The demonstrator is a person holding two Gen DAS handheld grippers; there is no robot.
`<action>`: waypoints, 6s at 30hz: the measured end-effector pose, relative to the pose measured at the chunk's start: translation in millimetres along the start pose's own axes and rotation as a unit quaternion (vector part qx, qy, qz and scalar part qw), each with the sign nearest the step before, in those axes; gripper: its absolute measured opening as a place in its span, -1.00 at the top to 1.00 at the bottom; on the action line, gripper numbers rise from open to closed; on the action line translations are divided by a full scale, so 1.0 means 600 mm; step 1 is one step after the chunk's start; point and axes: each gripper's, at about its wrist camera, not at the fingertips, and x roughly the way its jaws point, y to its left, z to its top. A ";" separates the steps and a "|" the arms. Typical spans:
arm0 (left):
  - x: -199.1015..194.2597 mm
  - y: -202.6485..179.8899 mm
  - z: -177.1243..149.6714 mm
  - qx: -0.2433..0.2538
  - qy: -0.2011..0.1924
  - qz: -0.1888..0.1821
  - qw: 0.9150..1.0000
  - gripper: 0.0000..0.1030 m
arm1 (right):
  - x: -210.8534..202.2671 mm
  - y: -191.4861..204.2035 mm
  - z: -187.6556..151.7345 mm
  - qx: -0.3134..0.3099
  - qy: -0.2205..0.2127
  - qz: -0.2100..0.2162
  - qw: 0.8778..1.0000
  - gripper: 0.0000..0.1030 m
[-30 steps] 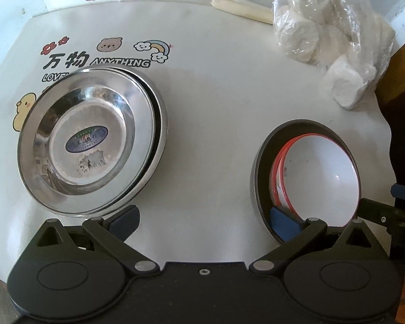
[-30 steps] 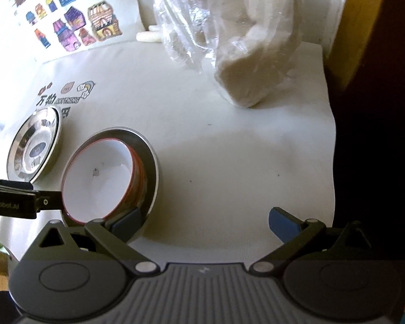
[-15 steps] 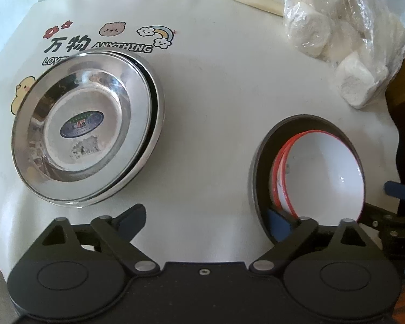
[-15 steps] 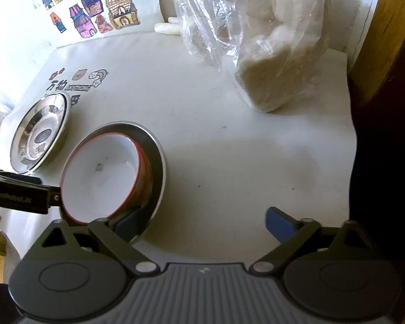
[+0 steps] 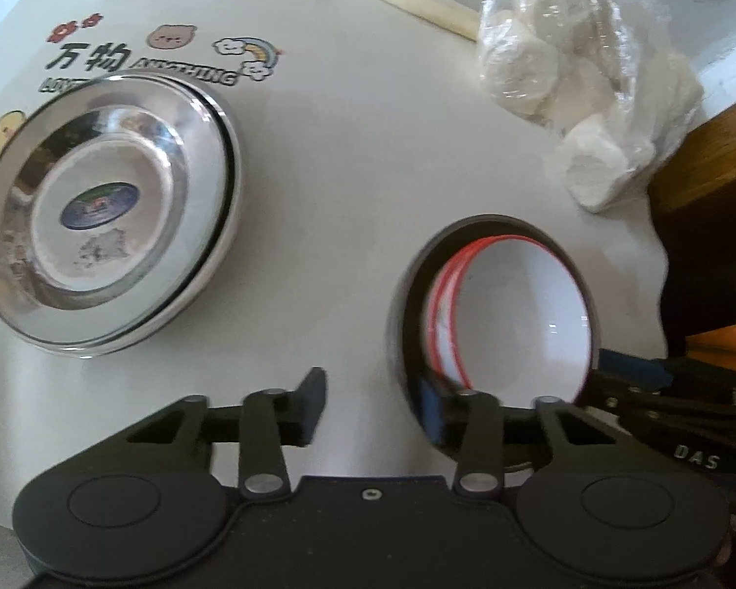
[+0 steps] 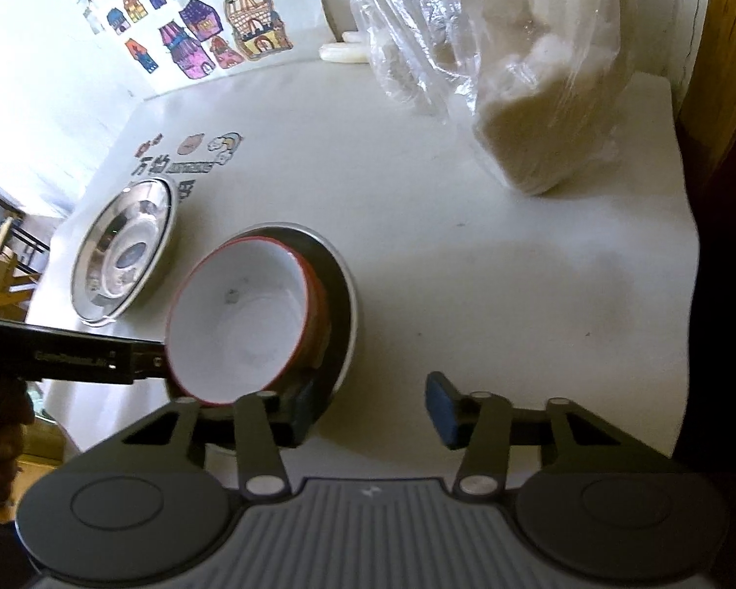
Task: Organize plates and bowls
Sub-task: 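Close the left gripper on the steel bowl rim while the right gripper grips it too, then lift the bowl stack with both grippers and carry it over the plate stack, then lower the bowl stack onto the steel plates with both grippers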
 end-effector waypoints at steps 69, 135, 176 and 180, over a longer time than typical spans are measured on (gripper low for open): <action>-0.113 0.117 0.045 0.027 -0.073 -0.040 0.996 0.72 | -0.009 0.164 0.052 -0.023 -0.056 0.020 0.998 0.61; -0.142 0.333 0.125 0.058 -0.042 -0.010 0.997 0.74 | 0.116 0.366 0.095 0.017 -0.047 0.035 0.998 0.59; -0.104 0.317 0.149 0.092 -0.013 -0.025 0.995 0.72 | 0.130 0.350 0.095 0.064 -0.049 0.009 0.997 0.59; -0.105 0.316 0.149 0.093 -0.013 -0.024 0.995 0.72 | 0.130 0.351 0.094 0.063 -0.049 0.009 0.997 0.56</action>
